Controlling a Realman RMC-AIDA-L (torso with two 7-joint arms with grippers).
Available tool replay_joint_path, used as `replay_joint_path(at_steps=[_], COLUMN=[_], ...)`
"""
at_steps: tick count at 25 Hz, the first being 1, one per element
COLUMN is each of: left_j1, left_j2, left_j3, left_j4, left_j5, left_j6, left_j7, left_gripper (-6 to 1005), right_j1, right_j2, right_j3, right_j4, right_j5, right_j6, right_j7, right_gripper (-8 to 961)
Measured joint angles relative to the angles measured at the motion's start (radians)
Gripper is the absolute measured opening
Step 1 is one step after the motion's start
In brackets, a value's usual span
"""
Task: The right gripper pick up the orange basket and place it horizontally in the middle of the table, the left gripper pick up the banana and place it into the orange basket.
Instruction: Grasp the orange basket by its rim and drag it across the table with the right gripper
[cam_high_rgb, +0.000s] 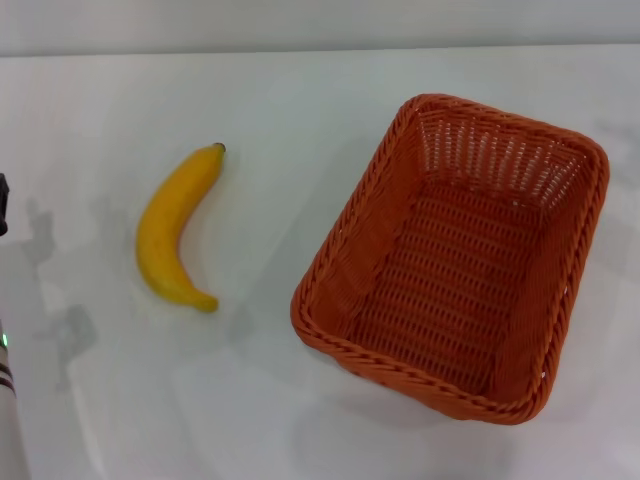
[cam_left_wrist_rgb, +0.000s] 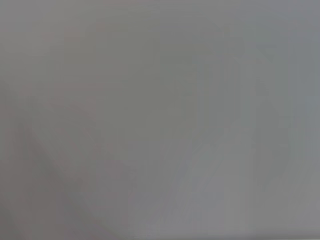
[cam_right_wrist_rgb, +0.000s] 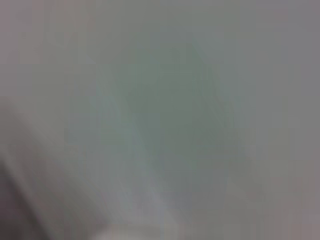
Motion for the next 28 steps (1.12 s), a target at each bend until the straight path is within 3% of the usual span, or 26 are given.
replay_joint_path(at_steps=[3,8,13,21,28], left_j1=[-0.006,-0.013,-0.016,-0.015,-0.024], left_j2=[-0.001,-0.001,-0.002,-0.003,-0.003], left_j3=[0.000,0.000,0.001,0.001,0.012], left_j4=[-0.004,-0.005,-0.005,-0.005,-0.005], left_j5=[0.000,0.000,0.000,0.000,0.000], left_j6=[-0.010,-0.021,-0.022,-0.023,-0.024], left_j7=[-0.001,-0.001,0.003,0.010,0.010], left_gripper=[886,886,886,886,886], right_j1=[0.043,0.106,0.176,0.260,0.332], right_j2=[0.010,0.056,0.083,0.120,0.171], right_j3=[-0.017,-0.029,-0.051,-0.127,-0.147], right_j4=[-0.072,-0.179,-0.231,-0.275,-0.286], right_j5=[-0.162,-0.389,-0.549,-0.626,-0.767], right_j6=[0.017,0.021,0.025,0.025,-0.005], right_j7=[0.065,0.119,0.156,0.191,0.198], right_gripper=[816,816,816,816,816])
